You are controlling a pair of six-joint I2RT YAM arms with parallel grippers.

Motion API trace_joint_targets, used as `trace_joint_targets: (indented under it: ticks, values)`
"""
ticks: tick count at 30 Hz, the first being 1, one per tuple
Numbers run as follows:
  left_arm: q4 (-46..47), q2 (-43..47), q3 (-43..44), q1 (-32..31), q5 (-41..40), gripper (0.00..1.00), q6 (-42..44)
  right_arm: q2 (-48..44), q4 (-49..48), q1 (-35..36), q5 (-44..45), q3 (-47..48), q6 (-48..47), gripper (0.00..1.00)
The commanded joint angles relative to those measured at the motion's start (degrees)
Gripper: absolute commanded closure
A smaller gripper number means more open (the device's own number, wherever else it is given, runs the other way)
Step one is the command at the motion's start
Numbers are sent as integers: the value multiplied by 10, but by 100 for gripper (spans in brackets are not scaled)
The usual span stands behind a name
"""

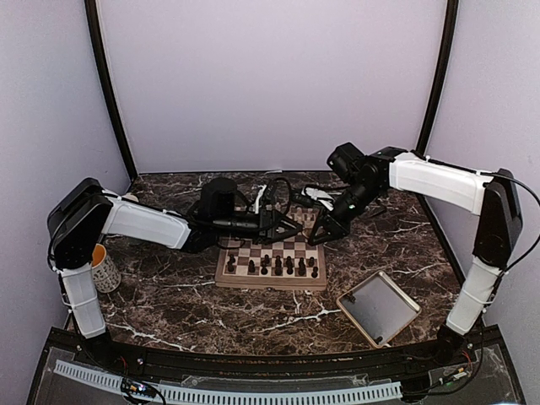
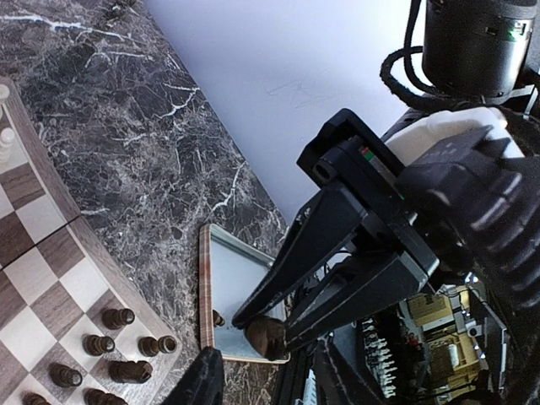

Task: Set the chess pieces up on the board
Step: Pass from the right arm to the left

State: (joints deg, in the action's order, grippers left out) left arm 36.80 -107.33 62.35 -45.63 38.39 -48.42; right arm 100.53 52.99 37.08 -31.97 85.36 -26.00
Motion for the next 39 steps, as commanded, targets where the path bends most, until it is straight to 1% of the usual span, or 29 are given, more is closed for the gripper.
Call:
trace_joint_targets:
  ticks: [1, 5, 14, 15, 18, 22, 25, 30, 33, 39]
  values:
    - [54, -11, 5, 1, 29, 62, -37, 9, 4, -1, -13, 25, 9, 86]
    - [46, -19, 13, 1, 30, 65, -36, 16, 8, 0, -22, 36, 12, 86]
    - [62, -42, 26, 1, 36, 79, -48, 26, 12, 0, -30, 43, 13, 85]
    - [66, -43, 27, 1, 53, 81, -50, 25, 11, 0, -30, 43, 13, 85]
    - [74, -47, 28, 1, 57, 84, -53, 26, 11, -1, -31, 43, 13, 85]
    - [91, -52, 28, 1, 63, 86, -57, 27, 9, -1, -31, 41, 15, 85]
    - [103, -56, 28, 1, 69, 83, -62, 26, 4, -1, -24, 42, 22, 85]
    - [126, -61, 23, 1, 68, 84, -69, 28, 1, -1, -25, 51, 28, 85]
    - [148, -63, 21, 1, 64, 86, -76, 29, 0, 0, -29, 53, 30, 85]
    - [175, -71, 19, 1, 57, 93, -88, 28, 0, -1, -29, 54, 31, 83]
